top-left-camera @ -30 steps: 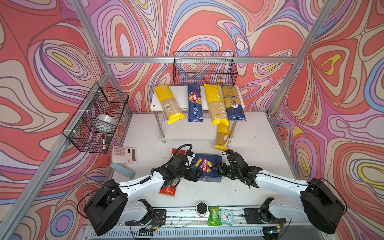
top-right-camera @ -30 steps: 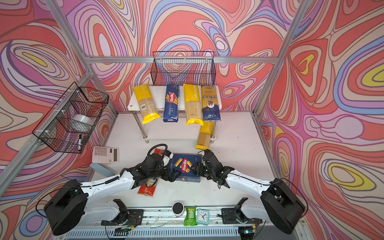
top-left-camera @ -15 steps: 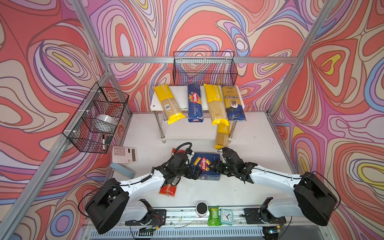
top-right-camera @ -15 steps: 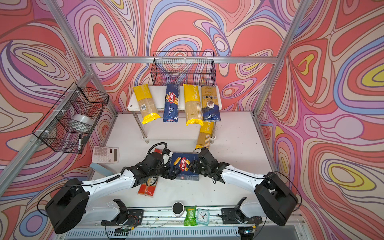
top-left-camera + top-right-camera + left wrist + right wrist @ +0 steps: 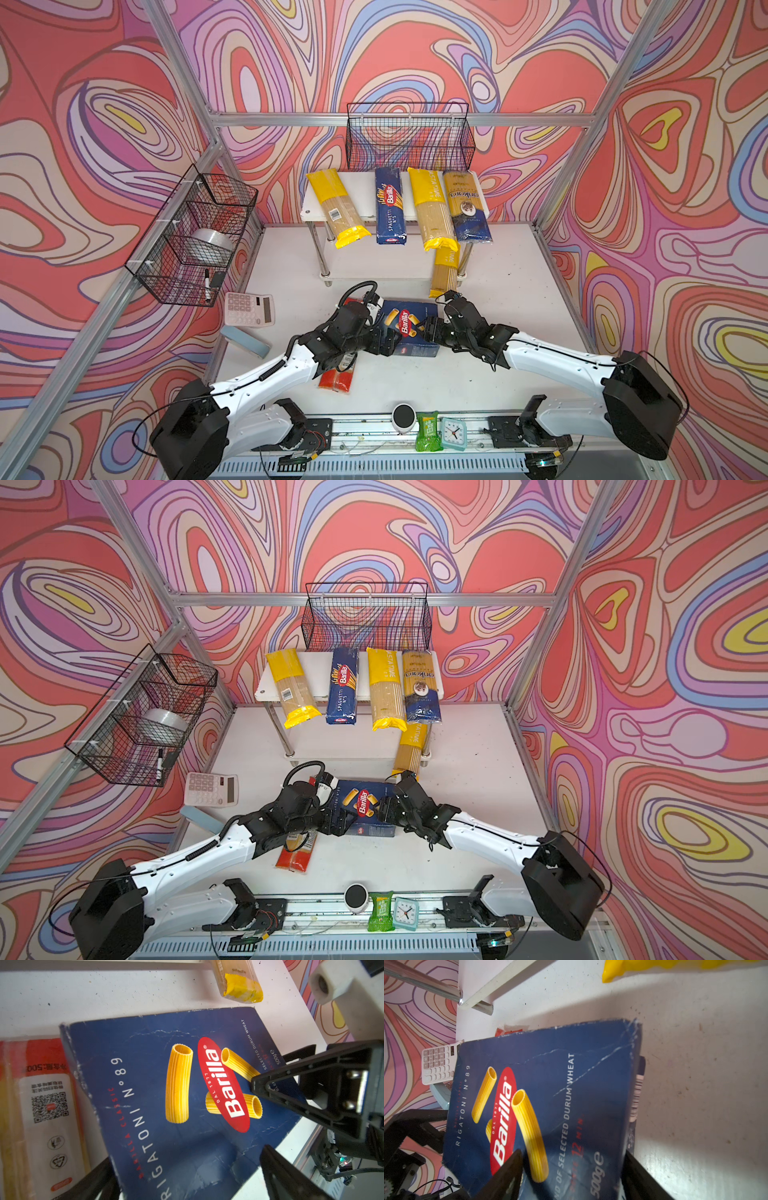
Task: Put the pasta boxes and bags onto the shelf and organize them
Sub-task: 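Lift the Rigatoni box with both grippers and carry it toward the shelf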
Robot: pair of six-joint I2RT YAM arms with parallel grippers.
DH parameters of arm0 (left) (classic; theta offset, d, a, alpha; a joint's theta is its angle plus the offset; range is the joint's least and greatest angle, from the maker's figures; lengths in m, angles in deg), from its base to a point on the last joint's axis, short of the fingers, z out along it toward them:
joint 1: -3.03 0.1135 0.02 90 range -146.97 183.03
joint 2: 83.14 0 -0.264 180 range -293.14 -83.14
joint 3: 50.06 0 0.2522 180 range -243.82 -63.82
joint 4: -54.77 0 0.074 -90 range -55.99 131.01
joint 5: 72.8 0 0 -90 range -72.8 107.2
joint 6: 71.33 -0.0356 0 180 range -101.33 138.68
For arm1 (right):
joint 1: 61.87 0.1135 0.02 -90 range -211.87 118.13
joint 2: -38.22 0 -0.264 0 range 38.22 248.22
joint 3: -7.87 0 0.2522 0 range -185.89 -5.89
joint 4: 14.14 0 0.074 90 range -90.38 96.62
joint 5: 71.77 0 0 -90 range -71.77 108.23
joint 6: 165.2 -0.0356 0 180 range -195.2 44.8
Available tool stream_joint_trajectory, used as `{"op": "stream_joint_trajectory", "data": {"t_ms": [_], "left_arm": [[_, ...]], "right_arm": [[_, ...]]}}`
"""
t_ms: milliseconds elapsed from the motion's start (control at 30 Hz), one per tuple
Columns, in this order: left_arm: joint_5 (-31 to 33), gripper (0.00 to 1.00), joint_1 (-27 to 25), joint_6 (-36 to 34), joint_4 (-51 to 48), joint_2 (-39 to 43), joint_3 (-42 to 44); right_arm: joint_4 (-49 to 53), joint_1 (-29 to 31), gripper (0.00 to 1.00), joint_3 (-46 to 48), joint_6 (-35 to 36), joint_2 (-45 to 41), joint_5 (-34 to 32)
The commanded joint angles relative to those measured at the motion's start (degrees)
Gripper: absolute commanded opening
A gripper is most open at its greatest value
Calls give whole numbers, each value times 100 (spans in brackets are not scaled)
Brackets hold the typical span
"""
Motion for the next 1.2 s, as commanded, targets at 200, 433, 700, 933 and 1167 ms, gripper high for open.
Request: {"op": "stream_joint_trajectory", "data": {"t_ms": [200,433,700,933,1167], "left_arm": [[-691,100,-217,-362,566,213,-839],[-319,100,-221,-564,447,200,-1007],[280,100,-208,-979,509,-22,-1302],[293,100,-2,-1125,804,-477,-1517],[-6,100,356,-1030,1388,-873,-1426]], "right_arm": [[-945,239,74,-886,361,-257,434],[-1138,239,74,-977,394,-187,333],[-1441,238,74,-1199,565,21,79],[-1592,239,75,-1638,745,527,-46],[-1978,227,75,-1981,902,1017,-168]]}}
